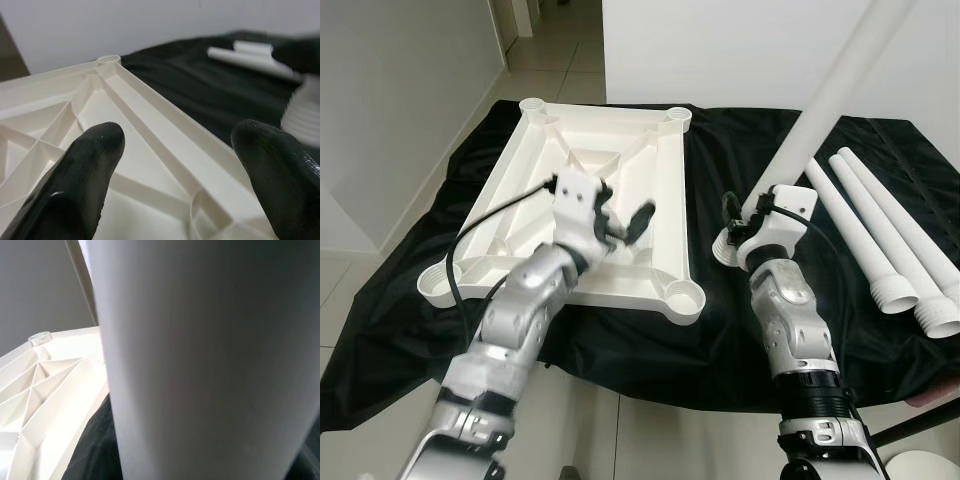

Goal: Building children table

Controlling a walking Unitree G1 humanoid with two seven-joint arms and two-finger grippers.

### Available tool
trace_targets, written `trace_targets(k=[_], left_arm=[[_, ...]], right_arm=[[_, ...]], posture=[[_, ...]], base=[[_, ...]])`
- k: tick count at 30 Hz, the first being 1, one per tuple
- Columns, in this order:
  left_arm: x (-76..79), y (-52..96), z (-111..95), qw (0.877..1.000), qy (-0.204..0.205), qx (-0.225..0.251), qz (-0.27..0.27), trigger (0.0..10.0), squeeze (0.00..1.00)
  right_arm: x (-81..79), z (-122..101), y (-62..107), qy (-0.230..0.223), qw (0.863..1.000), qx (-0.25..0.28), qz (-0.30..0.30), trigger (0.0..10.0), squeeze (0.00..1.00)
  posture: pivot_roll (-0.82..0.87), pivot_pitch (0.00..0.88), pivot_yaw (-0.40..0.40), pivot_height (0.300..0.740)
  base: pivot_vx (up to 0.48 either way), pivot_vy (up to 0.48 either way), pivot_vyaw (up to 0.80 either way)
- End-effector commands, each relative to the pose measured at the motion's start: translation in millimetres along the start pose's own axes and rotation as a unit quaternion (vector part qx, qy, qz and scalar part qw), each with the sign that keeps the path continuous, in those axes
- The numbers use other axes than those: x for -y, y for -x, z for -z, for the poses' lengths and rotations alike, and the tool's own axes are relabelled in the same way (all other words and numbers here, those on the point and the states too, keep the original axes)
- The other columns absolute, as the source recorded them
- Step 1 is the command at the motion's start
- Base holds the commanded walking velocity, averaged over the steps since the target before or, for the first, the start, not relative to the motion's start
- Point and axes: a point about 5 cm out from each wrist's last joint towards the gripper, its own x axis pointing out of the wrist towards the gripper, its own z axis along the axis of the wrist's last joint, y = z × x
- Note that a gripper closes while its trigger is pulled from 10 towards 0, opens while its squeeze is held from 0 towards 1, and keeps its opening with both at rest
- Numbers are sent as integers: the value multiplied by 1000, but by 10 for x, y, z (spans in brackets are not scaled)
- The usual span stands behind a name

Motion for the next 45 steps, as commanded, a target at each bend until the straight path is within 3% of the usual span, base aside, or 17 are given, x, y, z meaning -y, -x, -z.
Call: trace_targets(k=[1,11,15,18,21,25,28,36,45], left_arm=[[190,68,191,990,-36,-33,135,10000,0],[256,139,373,983,-51,-68,161,10000,0],[223,133,376,987,-46,-64,139,10000,0],[146,105,358,993,-29,-56,104,10000,0],[-42,78,195,998,19,-8,53,10000,0],[-173,80,101,999,29,14,17,10000,0],[-386,101,-63,998,37,45,-32,10000,0],[-587,132,-162,995,45,58,-71,10000,0],[-621,141,-173,994,54,58,-80,10000,0]], right_arm=[[41,37,53,2,1000,-5,0,10000,0],[99,67,135,10,1000,-10,4,10000,0],[109,65,152,12,1000,-9,3,10000,0],[114,42,158,10,1000,-4,3,10000,0],[71,-45,179,5,999,27,-17,10000,0],[44,-102,196,3,998,48,-29,10000,0],[34,-170,209,0,997,69,-36,10000,0],[70,-173,192,11,997,69,-31,10000,0],[84,-149,208,18,997,66,-32,10000,0]], posture=[[15,50,4,740],[8,38,2,740],[6,34,2,740],[6,34,2,740],[7,30,0,740],[10,30,-1,740],[18,34,-6,740],[25,36,-8,740],[25,38,-7,740]], base=[[0,0,0],[0,0,0],[0,0,0],[0,0,0],[0,0,0],[0,0,0],[0,0,0],[0,0,0],[0,210,0]])
